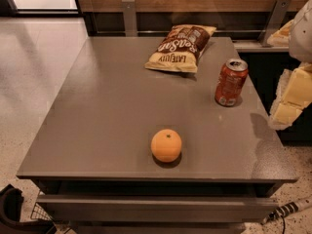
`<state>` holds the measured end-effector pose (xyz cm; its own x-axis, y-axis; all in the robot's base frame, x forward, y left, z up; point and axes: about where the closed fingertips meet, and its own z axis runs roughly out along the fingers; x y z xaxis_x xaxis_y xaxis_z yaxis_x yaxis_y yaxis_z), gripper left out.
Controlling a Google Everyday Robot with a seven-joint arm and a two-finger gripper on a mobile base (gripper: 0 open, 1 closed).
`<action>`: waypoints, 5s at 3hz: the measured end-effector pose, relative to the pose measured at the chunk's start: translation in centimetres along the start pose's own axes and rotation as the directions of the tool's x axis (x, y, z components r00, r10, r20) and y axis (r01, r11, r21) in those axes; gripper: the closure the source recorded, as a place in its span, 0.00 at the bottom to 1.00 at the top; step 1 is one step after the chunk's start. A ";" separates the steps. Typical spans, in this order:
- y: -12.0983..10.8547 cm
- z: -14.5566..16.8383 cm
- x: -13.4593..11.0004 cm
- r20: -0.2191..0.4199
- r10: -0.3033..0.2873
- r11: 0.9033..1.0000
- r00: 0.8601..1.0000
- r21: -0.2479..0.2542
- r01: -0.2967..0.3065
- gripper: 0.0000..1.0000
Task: Pick coke can
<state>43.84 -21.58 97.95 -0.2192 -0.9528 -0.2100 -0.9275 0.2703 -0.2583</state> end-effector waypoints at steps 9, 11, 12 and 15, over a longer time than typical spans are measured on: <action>-12.8 11.6 -0.2 0.865 0.244 0.840 0.438 0.037 -0.541 0.03; -13.1 11.8 -2.5 0.887 0.229 0.873 0.400 -0.005 -0.488 0.49; -13.1 11.8 -2.8 0.888 0.228 0.875 0.400 -0.007 -0.483 0.80; -14.0 9.4 -5.1 0.880 0.168 0.906 0.445 0.040 -0.421 1.00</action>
Offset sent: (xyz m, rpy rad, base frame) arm 0.0341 -0.0198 -0.0066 0.1880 -0.0682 -0.0907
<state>60.76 -19.17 93.74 0.0135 -0.2568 -0.9664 -0.7362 0.6515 -0.1835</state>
